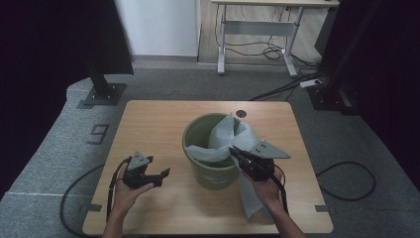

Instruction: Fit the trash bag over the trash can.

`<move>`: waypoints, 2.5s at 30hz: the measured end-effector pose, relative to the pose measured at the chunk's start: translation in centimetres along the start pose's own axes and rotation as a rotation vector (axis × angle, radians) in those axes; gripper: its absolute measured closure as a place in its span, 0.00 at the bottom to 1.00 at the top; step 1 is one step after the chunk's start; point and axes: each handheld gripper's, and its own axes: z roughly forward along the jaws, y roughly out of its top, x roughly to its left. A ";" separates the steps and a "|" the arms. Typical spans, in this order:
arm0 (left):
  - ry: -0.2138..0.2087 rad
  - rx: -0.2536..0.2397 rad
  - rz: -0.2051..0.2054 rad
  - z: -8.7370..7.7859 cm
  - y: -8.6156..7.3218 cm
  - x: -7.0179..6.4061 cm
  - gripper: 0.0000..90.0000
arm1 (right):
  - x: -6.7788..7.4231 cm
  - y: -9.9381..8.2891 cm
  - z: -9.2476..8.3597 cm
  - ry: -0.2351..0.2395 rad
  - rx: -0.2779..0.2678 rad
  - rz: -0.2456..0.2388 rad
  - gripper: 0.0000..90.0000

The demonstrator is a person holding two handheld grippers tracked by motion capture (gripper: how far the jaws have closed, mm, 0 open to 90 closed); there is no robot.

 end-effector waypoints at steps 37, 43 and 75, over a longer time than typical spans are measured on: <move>-0.003 -0.004 -0.003 -0.1 0.0 -0.1 0.21 | -0.2 -5.2 -9.3 -0.141 -0.065 0.045 0.32; -0.001 0.000 -0.004 0.0 -0.1 0.0 0.21 | 0.1 -7.7 -10.0 -0.145 -0.030 0.090 0.30; 0.020 -0.150 0.062 -3.3 3.0 -2.8 0.22 | -2.1 -4.9 -10.1 -0.223 -0.134 0.004 0.98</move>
